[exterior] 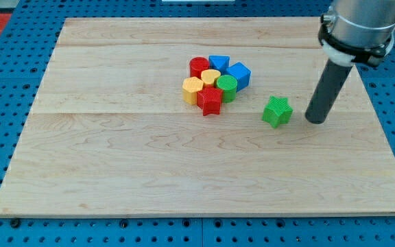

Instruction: Slide the green star below the red star

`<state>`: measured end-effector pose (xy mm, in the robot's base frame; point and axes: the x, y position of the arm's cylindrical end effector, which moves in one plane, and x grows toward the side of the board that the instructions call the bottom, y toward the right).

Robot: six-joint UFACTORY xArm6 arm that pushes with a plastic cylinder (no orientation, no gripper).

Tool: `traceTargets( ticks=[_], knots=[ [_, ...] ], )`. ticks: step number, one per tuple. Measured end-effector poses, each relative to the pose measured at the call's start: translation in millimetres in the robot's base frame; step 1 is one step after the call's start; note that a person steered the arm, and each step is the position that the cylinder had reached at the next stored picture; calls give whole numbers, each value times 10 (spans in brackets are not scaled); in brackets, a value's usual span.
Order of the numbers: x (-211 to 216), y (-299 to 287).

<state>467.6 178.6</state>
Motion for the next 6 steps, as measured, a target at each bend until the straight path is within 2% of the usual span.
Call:
traceTargets(
  ticks=[1,2,3,5,6],
  knots=[
    [-16,-218],
    [-308,67],
    [-421,-220],
    [18,-1129],
    [294,-983]
  ],
)
